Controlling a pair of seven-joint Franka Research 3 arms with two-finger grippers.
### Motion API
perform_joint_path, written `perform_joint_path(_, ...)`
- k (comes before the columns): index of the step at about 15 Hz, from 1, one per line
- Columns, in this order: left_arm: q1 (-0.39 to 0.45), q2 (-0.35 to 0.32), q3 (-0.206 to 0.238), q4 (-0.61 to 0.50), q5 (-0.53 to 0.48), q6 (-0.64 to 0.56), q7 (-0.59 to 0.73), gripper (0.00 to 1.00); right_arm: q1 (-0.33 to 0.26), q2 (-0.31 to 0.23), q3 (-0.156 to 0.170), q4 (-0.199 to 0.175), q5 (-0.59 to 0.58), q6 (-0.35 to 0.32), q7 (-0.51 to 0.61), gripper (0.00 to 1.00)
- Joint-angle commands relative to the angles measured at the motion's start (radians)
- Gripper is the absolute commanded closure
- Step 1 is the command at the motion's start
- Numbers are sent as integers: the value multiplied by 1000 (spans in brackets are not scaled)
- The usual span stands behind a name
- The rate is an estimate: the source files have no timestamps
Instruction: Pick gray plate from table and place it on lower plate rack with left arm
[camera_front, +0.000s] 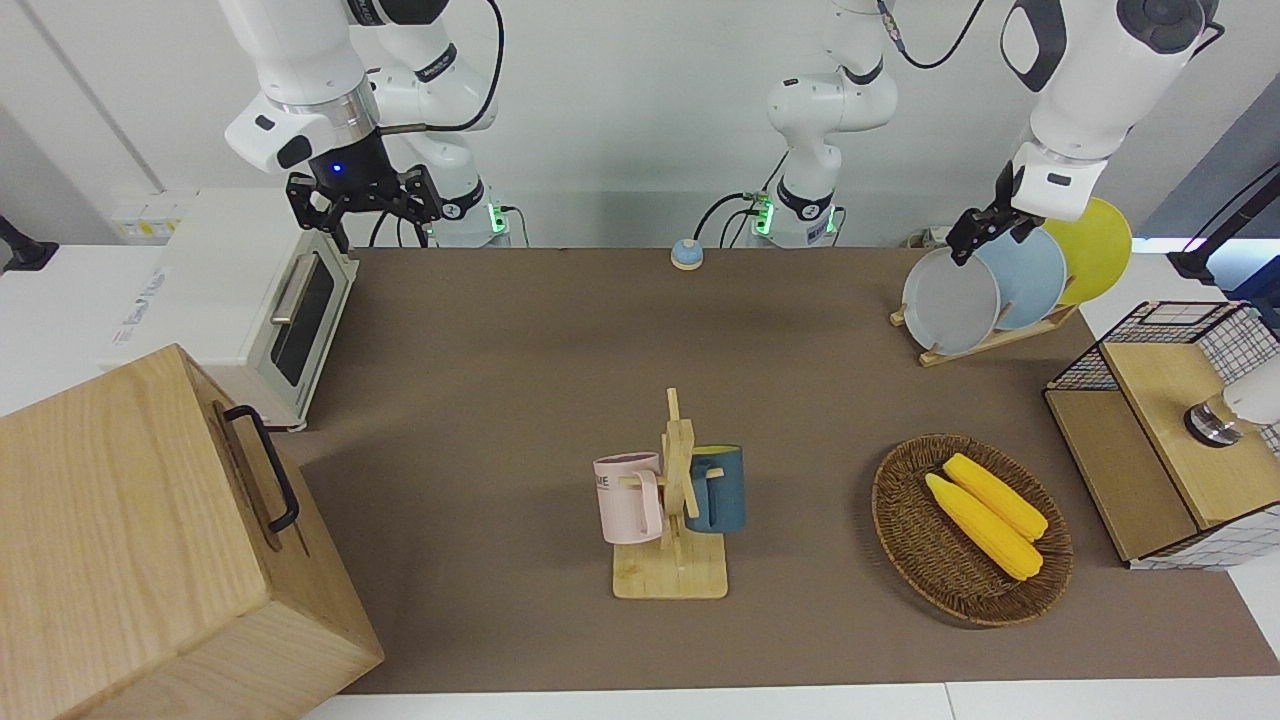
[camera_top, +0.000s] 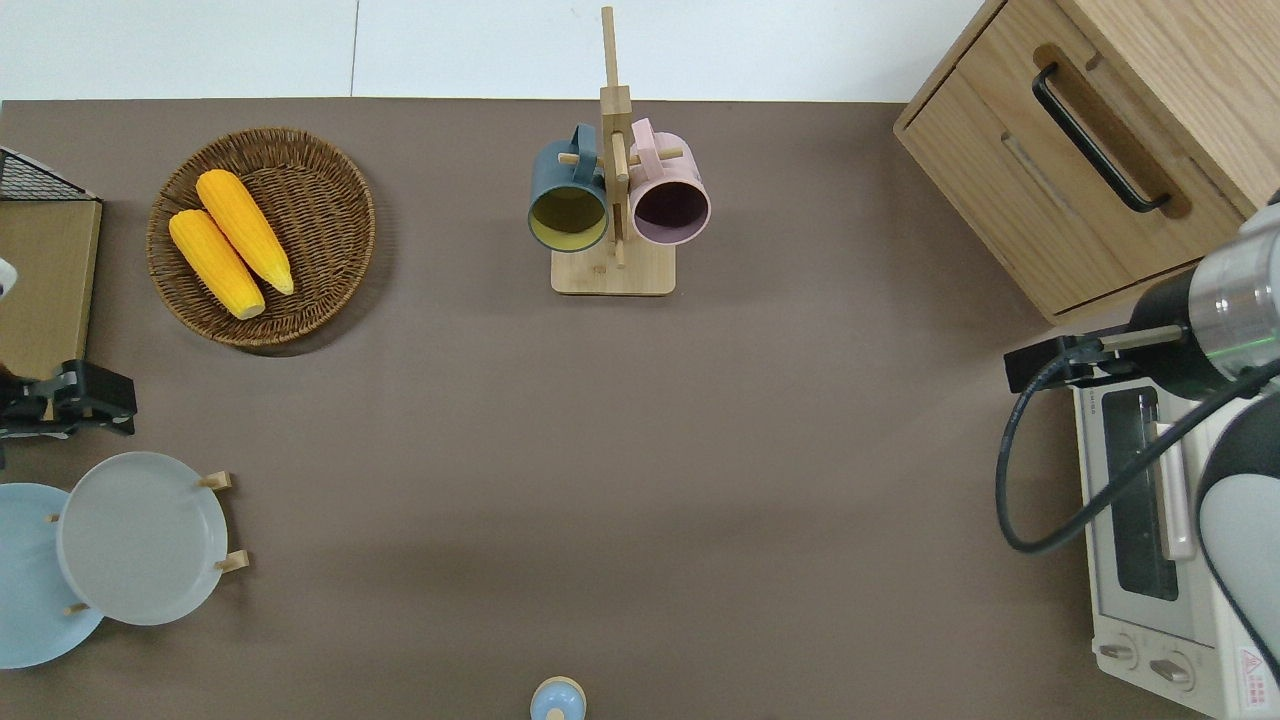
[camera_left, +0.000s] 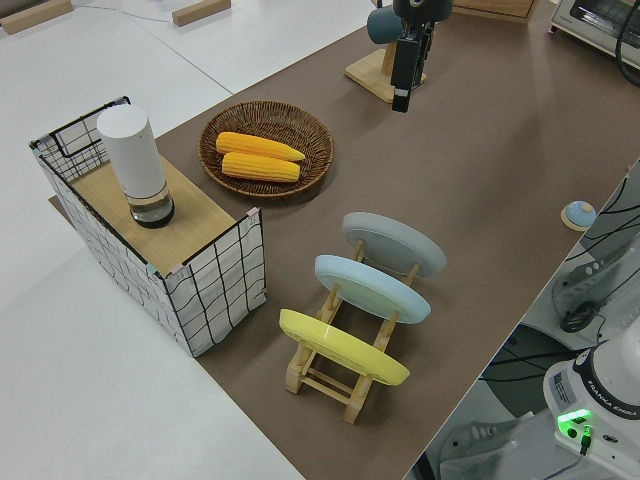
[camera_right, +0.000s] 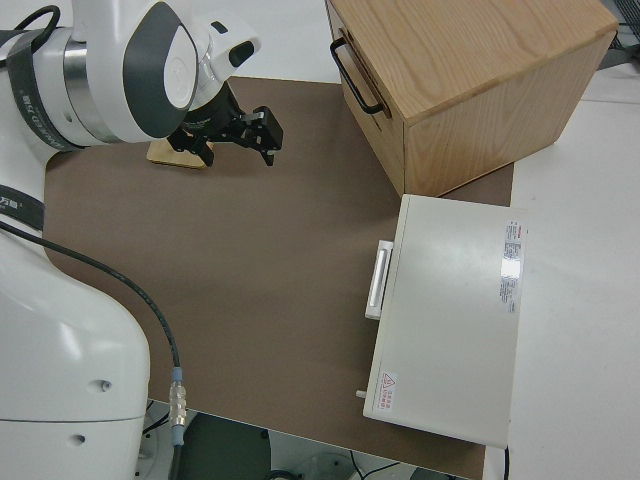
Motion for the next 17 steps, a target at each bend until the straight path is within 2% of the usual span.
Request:
perform_joint_path(1, -4, -5, 29, 48, -38, -51, 225, 13, -19, -3, 17, 9, -1, -14, 12, 17)
perform_joint_path(3, -7, -14, 61, 78, -133, -72, 253, 11, -19, -3, 17, 9, -1, -14, 12, 17)
perform_joint_path(4, -7, -16, 63, 84, -165, -82, 255, 9, -19, -1, 17, 9, -1, -14, 12, 17)
perform_joint_path(9, -10, -17, 72, 101, -228, -85, 238, 2, -19, -3, 17, 9, -1, -14, 12, 17)
perform_joint_path(13, -13, -11, 58, 95, -163, -69, 227, 2, -19, -1, 17, 9, -1, -14, 12, 17)
perform_joint_path(17, -16, -5, 38, 86, -158, -69, 143, 2, -19, -1, 17, 9, -1, -14, 12, 17)
